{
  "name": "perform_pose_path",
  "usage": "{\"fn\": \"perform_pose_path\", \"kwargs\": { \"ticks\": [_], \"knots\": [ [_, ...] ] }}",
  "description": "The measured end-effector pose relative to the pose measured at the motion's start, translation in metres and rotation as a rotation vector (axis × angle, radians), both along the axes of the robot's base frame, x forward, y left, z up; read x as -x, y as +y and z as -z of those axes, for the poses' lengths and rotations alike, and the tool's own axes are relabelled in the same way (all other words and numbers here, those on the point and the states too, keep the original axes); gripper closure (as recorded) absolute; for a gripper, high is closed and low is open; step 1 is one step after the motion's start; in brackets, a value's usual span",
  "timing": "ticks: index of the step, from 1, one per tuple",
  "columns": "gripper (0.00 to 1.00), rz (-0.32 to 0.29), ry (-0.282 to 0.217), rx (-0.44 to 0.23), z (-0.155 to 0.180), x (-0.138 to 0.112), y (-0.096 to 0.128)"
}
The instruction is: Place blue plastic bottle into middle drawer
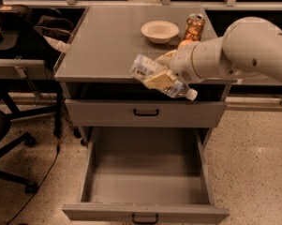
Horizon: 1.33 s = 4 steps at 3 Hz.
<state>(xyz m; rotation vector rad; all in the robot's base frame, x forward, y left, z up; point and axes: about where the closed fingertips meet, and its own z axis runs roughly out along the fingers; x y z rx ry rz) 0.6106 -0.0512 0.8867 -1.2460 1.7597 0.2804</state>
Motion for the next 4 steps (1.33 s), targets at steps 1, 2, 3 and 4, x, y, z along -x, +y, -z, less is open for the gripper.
{"fn": "perform_pose_path", "kwargs": {
  "ticks": [1,2,3,4],
  "knots": [
    [1.0,0.059,0.0,-0.007,0.027,0.004,-0.008],
    [1.0,0.142,0.017,0.025,0.092,0.001,-0.016],
    [1.0,0.142,0.017,0.025,0.092,0.001,-0.016],
    [1.0,0.136,0.008,0.002,0.092,0.015,-0.014]
  ]
}}
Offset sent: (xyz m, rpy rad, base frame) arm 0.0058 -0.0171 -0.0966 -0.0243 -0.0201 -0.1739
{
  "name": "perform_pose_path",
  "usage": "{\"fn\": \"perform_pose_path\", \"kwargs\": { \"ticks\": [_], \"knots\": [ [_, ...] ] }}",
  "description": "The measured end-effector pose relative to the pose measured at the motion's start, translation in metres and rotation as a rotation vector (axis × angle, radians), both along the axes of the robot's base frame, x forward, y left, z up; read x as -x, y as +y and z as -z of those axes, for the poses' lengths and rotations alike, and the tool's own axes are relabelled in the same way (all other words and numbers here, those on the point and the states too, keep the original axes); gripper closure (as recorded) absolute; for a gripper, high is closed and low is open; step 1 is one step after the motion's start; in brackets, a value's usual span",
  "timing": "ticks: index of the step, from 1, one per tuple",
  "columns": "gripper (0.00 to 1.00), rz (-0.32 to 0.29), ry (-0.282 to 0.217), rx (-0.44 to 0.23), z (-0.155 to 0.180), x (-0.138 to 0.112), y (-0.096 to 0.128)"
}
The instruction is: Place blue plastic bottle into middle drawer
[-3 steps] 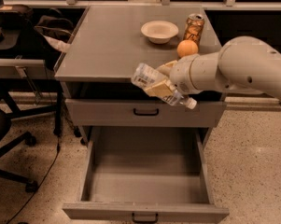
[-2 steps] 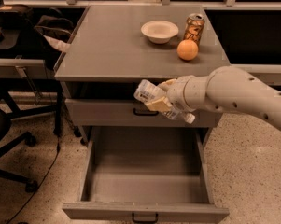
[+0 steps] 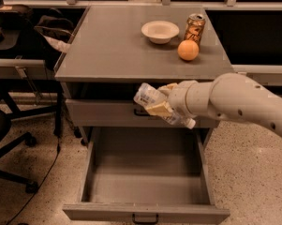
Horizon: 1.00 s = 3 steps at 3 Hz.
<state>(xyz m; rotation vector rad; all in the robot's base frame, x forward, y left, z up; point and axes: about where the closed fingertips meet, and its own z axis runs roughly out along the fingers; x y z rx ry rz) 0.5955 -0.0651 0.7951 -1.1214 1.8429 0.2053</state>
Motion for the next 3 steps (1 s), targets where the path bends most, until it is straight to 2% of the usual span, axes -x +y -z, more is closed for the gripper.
{"fn": "perform_pose_path", "kwargs": {
  "ticks": [1,3],
  "knots": [
    [1.0,0.043,0.036,-0.028,0.02,0.014,-0.007],
    [1.0,0.176,0.102,-0.03,0.082,0.019,-0.023]
  ]
}}
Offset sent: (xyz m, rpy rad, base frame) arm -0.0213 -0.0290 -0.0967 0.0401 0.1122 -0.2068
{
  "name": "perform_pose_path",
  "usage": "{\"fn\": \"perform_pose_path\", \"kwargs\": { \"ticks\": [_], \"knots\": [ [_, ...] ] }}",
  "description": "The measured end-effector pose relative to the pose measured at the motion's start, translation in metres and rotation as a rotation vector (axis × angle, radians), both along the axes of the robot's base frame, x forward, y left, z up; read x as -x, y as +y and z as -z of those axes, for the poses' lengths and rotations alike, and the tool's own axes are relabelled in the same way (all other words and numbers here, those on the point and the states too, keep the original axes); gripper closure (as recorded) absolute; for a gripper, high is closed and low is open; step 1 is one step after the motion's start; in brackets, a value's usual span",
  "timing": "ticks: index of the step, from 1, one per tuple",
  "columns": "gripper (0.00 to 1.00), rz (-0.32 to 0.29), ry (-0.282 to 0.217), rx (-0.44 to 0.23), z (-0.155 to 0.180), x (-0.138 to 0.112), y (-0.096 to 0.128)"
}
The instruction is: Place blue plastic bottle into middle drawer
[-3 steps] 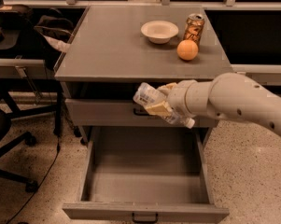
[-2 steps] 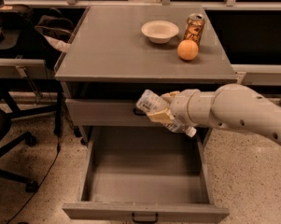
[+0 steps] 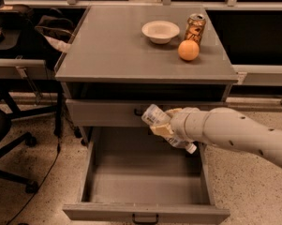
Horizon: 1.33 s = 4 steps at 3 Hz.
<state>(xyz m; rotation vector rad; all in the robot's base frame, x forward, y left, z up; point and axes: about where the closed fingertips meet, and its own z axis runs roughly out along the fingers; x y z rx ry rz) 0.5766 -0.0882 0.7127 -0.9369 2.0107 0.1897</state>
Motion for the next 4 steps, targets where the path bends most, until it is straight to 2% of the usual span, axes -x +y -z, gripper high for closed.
{"fn": "perform_pose_path", "kwargs": {
  "ticks": [1,2,4],
  "knots": [
    [1.0,0.081,0.065,0.016,0.043,-0.003,-0.013],
    [1.0,0.133,0.134,0.026,0.085,-0.012,-0.022],
    [1.0,0.158,0.136,0.036,0.101,-0.006,-0.021]
  ]
}}
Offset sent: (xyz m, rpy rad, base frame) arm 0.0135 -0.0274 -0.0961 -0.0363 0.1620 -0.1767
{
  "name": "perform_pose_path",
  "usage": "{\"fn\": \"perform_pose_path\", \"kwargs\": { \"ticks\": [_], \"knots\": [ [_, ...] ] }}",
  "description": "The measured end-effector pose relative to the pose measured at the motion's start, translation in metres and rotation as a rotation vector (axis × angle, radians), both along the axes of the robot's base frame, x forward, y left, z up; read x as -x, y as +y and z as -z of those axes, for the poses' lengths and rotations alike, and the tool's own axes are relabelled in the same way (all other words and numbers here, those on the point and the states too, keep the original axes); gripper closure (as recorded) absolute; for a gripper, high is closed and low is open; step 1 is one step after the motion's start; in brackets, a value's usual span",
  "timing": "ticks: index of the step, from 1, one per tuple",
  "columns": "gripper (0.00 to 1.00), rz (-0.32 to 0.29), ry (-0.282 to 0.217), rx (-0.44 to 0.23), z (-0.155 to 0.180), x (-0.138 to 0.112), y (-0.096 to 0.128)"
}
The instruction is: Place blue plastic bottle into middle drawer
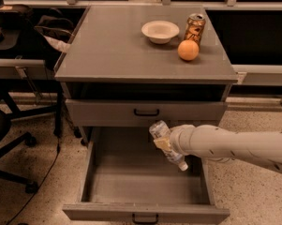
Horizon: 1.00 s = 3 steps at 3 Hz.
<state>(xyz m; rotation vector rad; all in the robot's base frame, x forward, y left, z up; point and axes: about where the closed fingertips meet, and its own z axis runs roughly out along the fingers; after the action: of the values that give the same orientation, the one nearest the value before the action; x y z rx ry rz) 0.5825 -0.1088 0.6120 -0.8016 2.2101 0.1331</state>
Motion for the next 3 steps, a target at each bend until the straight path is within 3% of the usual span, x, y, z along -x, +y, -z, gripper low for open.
{"fn": "perform_pose_path", "kwargs": {
  "ticks": [2,3],
  "knots": [
    [1.0,0.105,0.086,0.068,0.072,0.004,-0.016],
    [1.0,0.061,0.141,0.066,0.1,0.005,-0.012]
  ]
}}
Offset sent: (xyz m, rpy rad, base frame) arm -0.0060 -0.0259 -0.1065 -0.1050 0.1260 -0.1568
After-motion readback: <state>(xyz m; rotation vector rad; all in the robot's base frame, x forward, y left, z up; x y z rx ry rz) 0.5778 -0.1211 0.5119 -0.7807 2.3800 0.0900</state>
